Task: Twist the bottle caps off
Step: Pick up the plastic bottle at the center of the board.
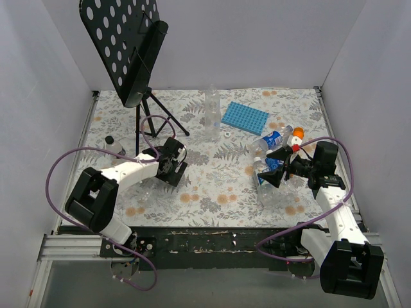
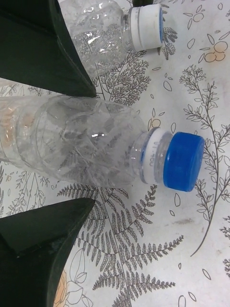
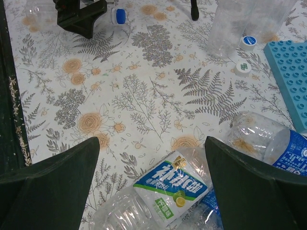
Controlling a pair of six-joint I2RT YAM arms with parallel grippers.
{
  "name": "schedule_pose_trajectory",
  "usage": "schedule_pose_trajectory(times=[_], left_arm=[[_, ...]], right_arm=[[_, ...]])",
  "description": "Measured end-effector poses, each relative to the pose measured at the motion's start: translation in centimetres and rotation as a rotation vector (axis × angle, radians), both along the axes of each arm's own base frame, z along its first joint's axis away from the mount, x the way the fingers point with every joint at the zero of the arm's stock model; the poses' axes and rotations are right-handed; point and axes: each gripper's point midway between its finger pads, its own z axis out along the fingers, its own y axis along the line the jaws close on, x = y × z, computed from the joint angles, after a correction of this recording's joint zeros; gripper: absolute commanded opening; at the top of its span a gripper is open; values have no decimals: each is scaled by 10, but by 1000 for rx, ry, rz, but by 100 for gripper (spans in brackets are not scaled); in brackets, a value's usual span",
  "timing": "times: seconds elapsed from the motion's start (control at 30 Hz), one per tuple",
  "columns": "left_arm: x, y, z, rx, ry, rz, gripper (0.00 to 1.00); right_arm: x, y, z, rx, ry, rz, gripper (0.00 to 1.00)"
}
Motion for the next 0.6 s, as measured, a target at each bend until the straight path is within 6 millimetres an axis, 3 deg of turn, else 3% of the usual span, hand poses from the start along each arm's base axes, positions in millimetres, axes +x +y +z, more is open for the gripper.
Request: schedule_pose_trajectory(times=[0.13,0.3,0.37,0.6], left_arm=[[1,-3,-1,-14,10,-1,72],[2,-7,-3,-27,24,-8,45],[2,-9,-2,-38,25,-14,29],[-2,-24,-3,-111,61,-40,17]], right_arm=[[0,0,0,-3,-6,1,98],[0,0,0,-5,-10,2,98],[0,0,0,-6,-11,2,98],[0,0,0,-6,-11,3,98]])
